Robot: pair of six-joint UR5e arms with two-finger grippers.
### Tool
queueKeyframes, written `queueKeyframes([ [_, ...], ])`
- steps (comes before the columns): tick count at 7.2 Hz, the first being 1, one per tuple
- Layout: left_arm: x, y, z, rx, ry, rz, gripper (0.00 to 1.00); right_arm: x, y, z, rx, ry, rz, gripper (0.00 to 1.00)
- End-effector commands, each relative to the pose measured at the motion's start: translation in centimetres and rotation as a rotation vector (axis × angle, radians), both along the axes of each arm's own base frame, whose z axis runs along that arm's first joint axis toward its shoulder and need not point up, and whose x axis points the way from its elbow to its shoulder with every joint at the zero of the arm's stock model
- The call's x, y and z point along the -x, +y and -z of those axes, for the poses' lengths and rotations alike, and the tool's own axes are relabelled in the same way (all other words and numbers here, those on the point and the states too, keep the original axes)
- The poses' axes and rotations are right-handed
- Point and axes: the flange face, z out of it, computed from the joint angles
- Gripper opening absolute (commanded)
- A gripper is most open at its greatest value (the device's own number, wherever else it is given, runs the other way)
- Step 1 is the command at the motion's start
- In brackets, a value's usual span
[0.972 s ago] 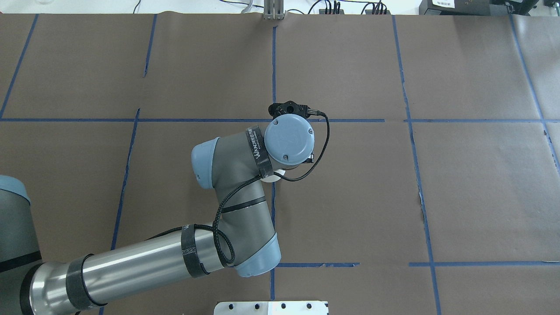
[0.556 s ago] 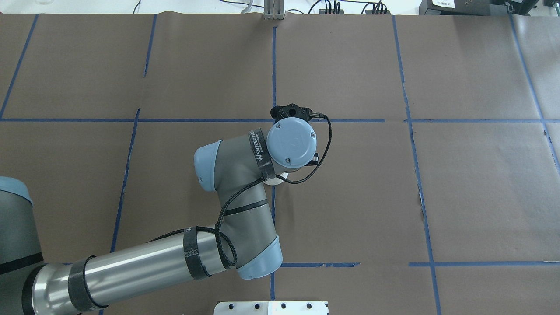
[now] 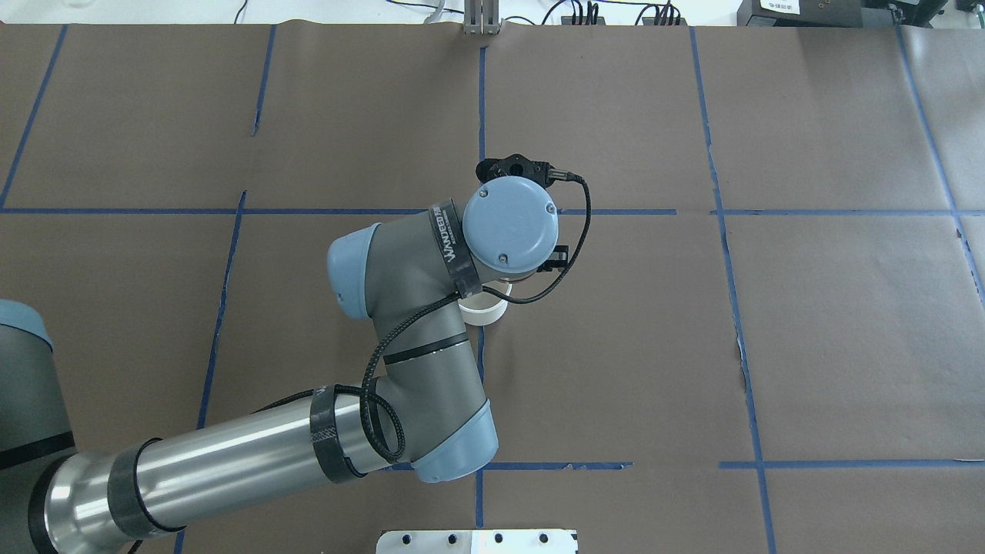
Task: Flip mug
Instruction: 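Lower the upright mug onto the table and open the left gripper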
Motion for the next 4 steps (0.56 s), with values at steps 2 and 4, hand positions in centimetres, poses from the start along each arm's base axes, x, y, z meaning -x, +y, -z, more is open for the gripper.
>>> queueKeyframes([
  [2, 9.9, -4.3, 0.8, -0.109, -0.057, -0.053, 1.0, 0.0, 0.0, 0.0, 0.0, 0.0, 0.0, 1.0],
  [4, 21.4, -8.7, -1.9, -0.17, -0.068, -0.081, 1.0, 0.0, 0.0, 0.0, 0.0, 0.0, 0.0, 1.0],
])
